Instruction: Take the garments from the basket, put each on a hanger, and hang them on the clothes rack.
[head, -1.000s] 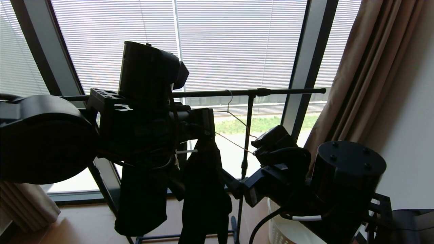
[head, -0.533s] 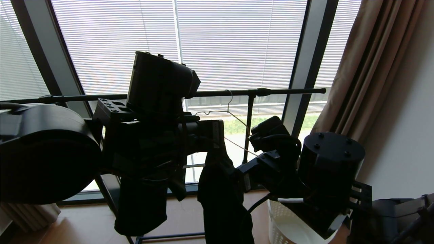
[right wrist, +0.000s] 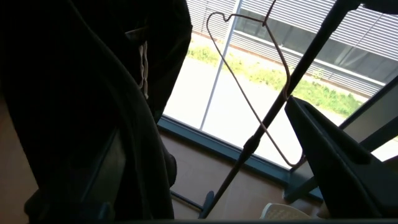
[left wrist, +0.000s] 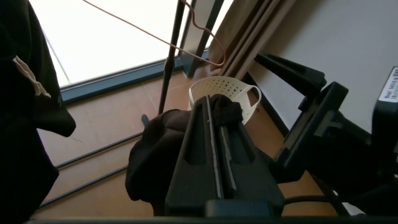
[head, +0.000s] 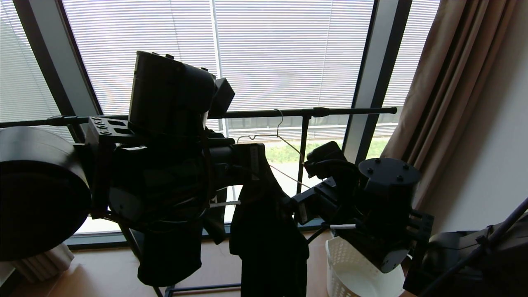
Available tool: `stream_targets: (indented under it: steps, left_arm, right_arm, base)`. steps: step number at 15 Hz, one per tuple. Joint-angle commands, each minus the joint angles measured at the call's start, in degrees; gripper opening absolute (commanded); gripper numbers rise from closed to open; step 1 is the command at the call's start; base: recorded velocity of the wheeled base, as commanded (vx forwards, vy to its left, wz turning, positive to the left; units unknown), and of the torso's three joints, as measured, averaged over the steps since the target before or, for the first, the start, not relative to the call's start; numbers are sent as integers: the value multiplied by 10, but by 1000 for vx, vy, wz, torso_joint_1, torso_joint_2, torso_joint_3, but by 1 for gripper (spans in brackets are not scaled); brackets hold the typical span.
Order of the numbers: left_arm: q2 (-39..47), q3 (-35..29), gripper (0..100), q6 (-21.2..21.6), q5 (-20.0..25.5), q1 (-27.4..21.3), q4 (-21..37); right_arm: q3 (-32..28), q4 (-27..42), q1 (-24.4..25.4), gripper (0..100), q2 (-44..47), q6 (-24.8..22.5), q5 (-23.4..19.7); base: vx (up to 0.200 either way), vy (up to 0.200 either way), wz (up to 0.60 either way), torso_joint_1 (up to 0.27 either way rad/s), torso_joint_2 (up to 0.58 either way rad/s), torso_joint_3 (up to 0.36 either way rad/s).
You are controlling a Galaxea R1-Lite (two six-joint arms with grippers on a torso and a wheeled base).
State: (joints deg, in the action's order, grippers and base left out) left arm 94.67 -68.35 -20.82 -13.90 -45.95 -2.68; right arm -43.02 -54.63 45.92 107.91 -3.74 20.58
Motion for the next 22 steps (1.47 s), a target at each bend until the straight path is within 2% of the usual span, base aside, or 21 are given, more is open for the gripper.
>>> stream_targets:
  steps: [1, 9, 12, 22]
  left_arm:
    - [-13, 1, 0, 1, 0, 0, 0]
    - [-34, 9, 0, 4, 3, 2, 0]
    - [-38, 10, 0, 4, 4, 19, 0]
    - [-40, 30, 0, 5, 5, 43, -1]
  right_arm:
    - [1, 0, 0, 100, 12, 0, 0]
    - [5, 1, -14, 100, 27, 0, 0]
    - [5, 0, -33, 100, 34, 0, 0]
    - [4, 0, -43, 100, 38, 0, 0]
  base:
    - [0, 0, 0, 0, 0, 0]
    - [0, 0, 0, 0, 0, 0]
    - [0, 0, 0, 0, 0, 0]
    - [0, 0, 0, 0, 0, 0]
